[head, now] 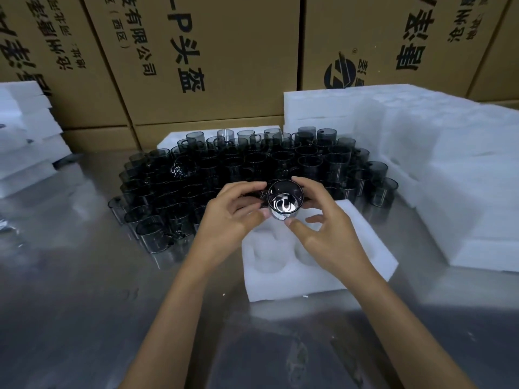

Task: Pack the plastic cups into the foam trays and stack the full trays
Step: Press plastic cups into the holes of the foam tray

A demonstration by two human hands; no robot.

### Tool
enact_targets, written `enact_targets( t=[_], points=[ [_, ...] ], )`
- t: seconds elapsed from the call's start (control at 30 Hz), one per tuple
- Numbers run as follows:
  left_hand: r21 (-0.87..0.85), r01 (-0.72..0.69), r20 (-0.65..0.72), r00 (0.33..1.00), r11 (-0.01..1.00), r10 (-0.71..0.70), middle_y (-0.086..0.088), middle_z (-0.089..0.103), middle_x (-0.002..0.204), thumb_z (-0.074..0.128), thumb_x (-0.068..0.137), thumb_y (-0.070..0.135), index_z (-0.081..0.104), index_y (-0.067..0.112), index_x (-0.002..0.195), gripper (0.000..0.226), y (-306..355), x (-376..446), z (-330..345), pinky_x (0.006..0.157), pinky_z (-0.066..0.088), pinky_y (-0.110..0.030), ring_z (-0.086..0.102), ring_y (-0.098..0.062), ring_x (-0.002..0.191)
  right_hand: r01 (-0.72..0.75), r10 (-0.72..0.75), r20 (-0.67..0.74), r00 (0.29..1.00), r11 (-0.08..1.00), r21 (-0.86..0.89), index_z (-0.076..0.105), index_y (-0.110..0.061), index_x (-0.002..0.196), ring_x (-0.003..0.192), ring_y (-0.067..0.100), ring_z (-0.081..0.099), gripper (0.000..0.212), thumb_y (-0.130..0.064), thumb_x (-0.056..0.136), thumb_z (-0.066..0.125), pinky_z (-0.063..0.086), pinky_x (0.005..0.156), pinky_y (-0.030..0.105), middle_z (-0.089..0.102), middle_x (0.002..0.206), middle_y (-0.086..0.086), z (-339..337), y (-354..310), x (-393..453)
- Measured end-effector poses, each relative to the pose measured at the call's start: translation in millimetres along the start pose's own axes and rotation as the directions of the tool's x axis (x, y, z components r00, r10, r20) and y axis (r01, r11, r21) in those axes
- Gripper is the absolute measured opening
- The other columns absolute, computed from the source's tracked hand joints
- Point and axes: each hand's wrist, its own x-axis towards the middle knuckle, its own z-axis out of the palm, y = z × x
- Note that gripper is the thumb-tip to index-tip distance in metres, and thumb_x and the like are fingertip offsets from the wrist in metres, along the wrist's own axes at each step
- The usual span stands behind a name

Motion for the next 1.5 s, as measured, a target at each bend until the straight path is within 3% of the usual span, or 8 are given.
enact_targets(
  t=[0.3, 0.47, 0.6, 0.73, 1.13, 1.23, 1.33, 1.5],
  points=[
    [-0.081, 0.095, 0.135, 0.987, 0.992, -0.084, -0.012, 0.075, 0.098, 0.073, 0.084, 0.004, 0.075, 0.001, 0.097, 0.013, -7.5, -2.8, -0.3, 0.088, 0.057, -0.031, 0.072, -0.028, 0.095, -0.007, -0.003, 0.098, 0.995, 0.995, 0.1, 0.05, -0.029, 0.135, 0.118, 0.007, 0.056, 0.064, 0.004, 0.084, 0.072, 0.044, 0.109, 0.034, 0.055, 0.124, -0.005, -7.1, -6.1, 14.2],
    [-0.048, 0.079, 0.087, 0.993, 0.996, -0.074, -0.011, 0.055, 0.104, 0.083, 0.067, 0.009, 0.05, 0.017, 0.12, 0.063, -5.2, 1.1, -0.1, 0.075, 0.06, -0.037, 0.069, -0.021, 0.079, -0.014, -0.023, 0.311, 0.95, 0.993, 0.116, 0.049, -0.027, 0.142, 0.121, 0.011, 0.054, 0.072, 0.006, 0.083, 0.073, 0.042, 0.109, 0.029, 0.051, 0.128, 0.005, -9.2, -13.7, 31.8],
    [0.259, -0.009, 0.13, 0.991, 0.966, -0.026, 0.009, 0.055, 0.125, 0.087, 0.065, 0.025, 0.056, 0.036, 0.135, 0.077, -5.1, 0.0, -9.8, 0.078, 0.056, -0.028, 0.061, -0.013, 0.101, -0.067, -0.008, 0.421, 0.907, 0.984, 0.165, 0.04, -0.021, 0.144, 0.128, 0.011, 0.054, 0.071, 0.01, 0.087, 0.066, 0.042, 0.109, 0.025, 0.059, 0.135, 0.001, -6.1, -5.9, 27.6],
    [0.278, 0.002, 0.072, 0.997, 0.961, -0.023, 0.013, 0.067, 0.115, 0.088, 0.066, 0.021, 0.07, 0.026, 0.114, 0.052, -5.2, -0.4, -9.7, 0.079, 0.054, -0.032, 0.062, -0.008, 0.101, -0.015, 0.012, 0.364, 0.931, 1.0, 0.007, 0.048, -0.022, 0.14, 0.127, -0.001, 0.051, 0.058, 0.001, 0.09, 0.067, 0.037, 0.106, 0.018, 0.06, 0.133, -0.012, -2.1, 0.7, 27.9],
    [0.388, 0.087, 0.088, 0.988, 0.918, -0.13, 0.013, 0.055, 0.119, 0.087, 0.071, 0.023, 0.06, 0.025, 0.134, 0.068, -13.2, 3.6, -13.0, 0.098, 0.044, -0.017, 0.055, 0.0, 0.114, -0.201, 0.204, 0.262, 0.943, 0.979, -0.039, 0.07, -0.042, 0.099, 0.089, 0.019, 0.067, 0.031, -0.014, 0.098, 0.058, 0.048, 0.075, 0.017, 0.073, 0.093, -0.016, -10.3, 14.8, 21.7],
    [0.415, 0.09, 0.125, 0.98, 0.905, -0.155, 0.013, 0.053, 0.122, 0.084, 0.076, 0.024, 0.056, 0.025, 0.138, 0.069, -15.0, 4.3, -14.5, 0.096, 0.042, -0.013, 0.053, 0.001, 0.116, -0.157, 0.156, 0.259, 0.953, 0.987, -0.018, 0.07, -0.041, 0.108, 0.081, 0.025, 0.066, 0.021, -0.024, 0.097, 0.062, 0.055, 0.081, 0.027, 0.07, 0.099, -0.022, -9.2, 12.1, 20.4],
    [0.413, 0.106, 0.151, 0.971, 0.904, -0.183, 0.019, 0.052, 0.124, 0.076, 0.083, 0.032, 0.055, 0.03, 0.137, 0.058, -15.4, 4.3, -16.1, 0.087, 0.039, -0.003, 0.049, 0.008, 0.116, -0.105, 0.111, 0.265, 0.958, 0.994, -0.036, 0.066, -0.039, 0.124, 0.063, 0.005, 0.055, 0.031, -0.029, 0.095, 0.065, 0.048, 0.07, 0.014, 0.067, 0.101, -0.017, -8.3, 11.3, 19.1],
    [0.482, 0.102, 0.164, 0.965, 0.87, -0.204, 0.018, 0.037, 0.149, 0.055, 0.1, 0.024, 0.053, 0.024, 0.141, 0.041, -20.0, 4.1, -17.3, 0.116, 0.03, -0.031, 0.032, -0.007, 0.139, -0.065, 0.106, 0.274, 0.956, 0.986, -0.154, 0.068, -0.034, 0.121, 0.079, 0.013, 0.061, 0.029, -0.028, 0.093, 0.069, 0.044, 0.072, 0.009, 0.06, 0.111, -0.016, -4.9, 10.8, 16.3]
  ],
)
